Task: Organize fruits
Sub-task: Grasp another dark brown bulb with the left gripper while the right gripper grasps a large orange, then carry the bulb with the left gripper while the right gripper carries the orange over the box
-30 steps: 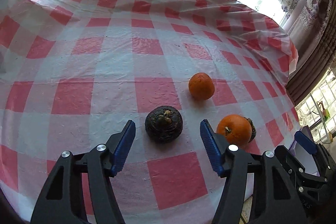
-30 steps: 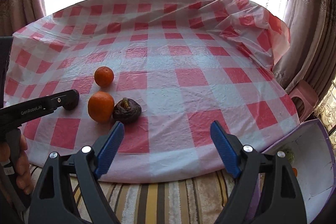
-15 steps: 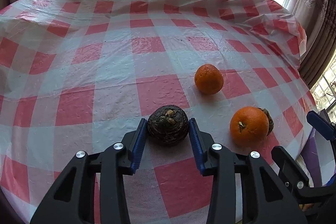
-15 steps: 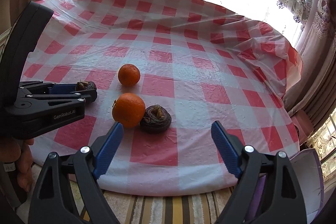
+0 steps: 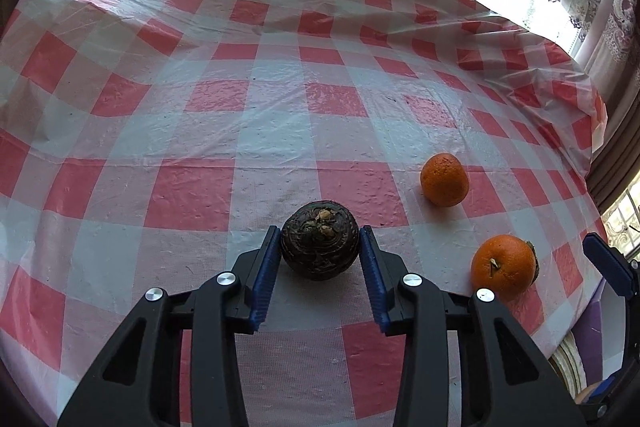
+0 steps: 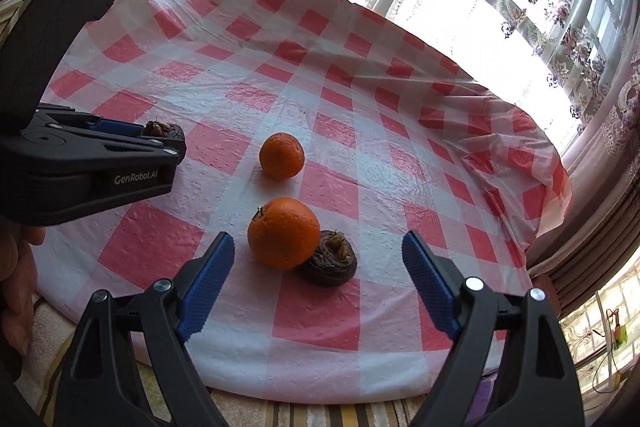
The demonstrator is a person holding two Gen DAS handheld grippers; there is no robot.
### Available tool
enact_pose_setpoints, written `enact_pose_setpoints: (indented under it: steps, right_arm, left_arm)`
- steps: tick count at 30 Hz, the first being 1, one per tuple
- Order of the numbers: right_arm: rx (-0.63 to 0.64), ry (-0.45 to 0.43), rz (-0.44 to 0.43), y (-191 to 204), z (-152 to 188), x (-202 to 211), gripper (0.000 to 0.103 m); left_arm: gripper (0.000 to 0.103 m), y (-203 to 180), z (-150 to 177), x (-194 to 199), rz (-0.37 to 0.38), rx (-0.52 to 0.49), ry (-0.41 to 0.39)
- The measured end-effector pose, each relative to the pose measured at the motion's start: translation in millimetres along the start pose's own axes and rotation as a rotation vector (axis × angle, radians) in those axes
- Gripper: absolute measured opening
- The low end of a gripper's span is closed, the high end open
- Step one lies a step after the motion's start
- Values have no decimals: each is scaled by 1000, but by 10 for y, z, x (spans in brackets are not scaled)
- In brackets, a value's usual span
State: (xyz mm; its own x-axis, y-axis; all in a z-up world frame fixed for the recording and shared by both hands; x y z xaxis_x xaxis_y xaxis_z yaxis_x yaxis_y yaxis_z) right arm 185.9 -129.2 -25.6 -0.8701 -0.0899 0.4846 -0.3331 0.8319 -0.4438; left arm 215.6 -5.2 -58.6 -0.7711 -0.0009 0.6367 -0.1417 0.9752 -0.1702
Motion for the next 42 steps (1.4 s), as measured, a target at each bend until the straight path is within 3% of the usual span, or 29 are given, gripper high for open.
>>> enact_pose_setpoints:
  steps: [9,14,16,18,23,42]
  right_arm:
    - [43,22,-20,124,-23,-132,80]
    - [32,58,-57,168,13,-222,66]
    - [25,68,-78,185,32,-241,49]
    - [10,66,-82,175,35,-240,45]
    - [-34,35,-128,162,37,-182,45]
    - [-245,-24,-151,-228,84,23,45]
  left_arm:
    - [38,53,-6,-3,-8,16,-3]
    - [38,50,-6,-2,-8,15,-3]
    - [38,50,-6,-1,-8,15,-3]
    - [38,46,-5,2,-8,17,-3]
    - [38,42,-7,7,-9,15,-5]
    - [38,-88,-92,129,0,-35,-75]
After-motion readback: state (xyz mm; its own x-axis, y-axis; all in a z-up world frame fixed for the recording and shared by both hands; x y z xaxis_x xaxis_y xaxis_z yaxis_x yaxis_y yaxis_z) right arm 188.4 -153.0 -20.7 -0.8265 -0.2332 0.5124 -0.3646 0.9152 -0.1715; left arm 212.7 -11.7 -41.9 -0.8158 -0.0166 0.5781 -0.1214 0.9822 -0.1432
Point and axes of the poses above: each gripper's, at about its wrist camera, not at the fingertips, and x roughly against the way its jaws point, y to its left, z to its underside, the point moved 9 cm from there along -x, roughly the way its jaws point, and after that the axes turned 9 degrees about -y, right-handed, at the moved point
